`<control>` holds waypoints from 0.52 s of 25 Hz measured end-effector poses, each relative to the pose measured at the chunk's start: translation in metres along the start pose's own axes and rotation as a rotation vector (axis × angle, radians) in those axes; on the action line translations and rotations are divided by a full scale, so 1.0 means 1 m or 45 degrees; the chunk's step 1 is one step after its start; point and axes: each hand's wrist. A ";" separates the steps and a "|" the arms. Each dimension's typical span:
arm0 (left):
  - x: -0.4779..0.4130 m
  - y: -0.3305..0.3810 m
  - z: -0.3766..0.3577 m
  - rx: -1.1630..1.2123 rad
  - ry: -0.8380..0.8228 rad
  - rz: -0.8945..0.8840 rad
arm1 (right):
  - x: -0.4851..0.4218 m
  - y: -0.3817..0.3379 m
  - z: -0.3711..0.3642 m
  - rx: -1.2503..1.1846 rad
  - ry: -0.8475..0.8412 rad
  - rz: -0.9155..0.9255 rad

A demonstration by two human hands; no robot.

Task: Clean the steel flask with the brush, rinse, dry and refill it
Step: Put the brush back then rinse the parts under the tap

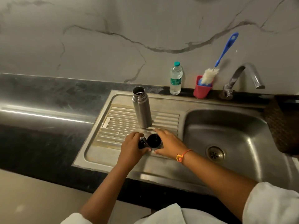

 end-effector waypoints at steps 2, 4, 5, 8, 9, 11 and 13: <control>-0.002 -0.003 -0.005 -0.031 -0.012 -0.065 | -0.009 0.004 -0.012 0.012 -0.010 0.016; -0.006 -0.005 -0.009 -0.055 -0.003 -0.122 | -0.015 0.006 -0.018 -0.016 -0.011 0.009; -0.007 -0.005 -0.010 -0.068 0.012 -0.147 | -0.016 0.006 -0.019 -0.052 0.011 -0.002; -0.011 0.004 -0.012 -0.065 0.108 -0.241 | -0.011 0.006 -0.015 -0.290 0.156 -0.058; -0.014 0.011 -0.012 -0.017 0.143 -0.264 | -0.008 0.008 -0.010 -0.432 0.234 -0.097; -0.020 0.035 -0.015 0.188 0.121 -0.218 | 0.005 0.019 0.008 -0.699 0.360 -0.202; -0.033 0.068 -0.018 0.542 -0.127 -0.046 | 0.022 0.038 0.030 -0.879 0.432 -0.268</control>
Point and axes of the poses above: each hand's wrist, its own x-axis away from the middle knuckle, its own z-axis out of the back of the hand, y = z × x, and after that the axes turned 6 degrees about -x, right-handed
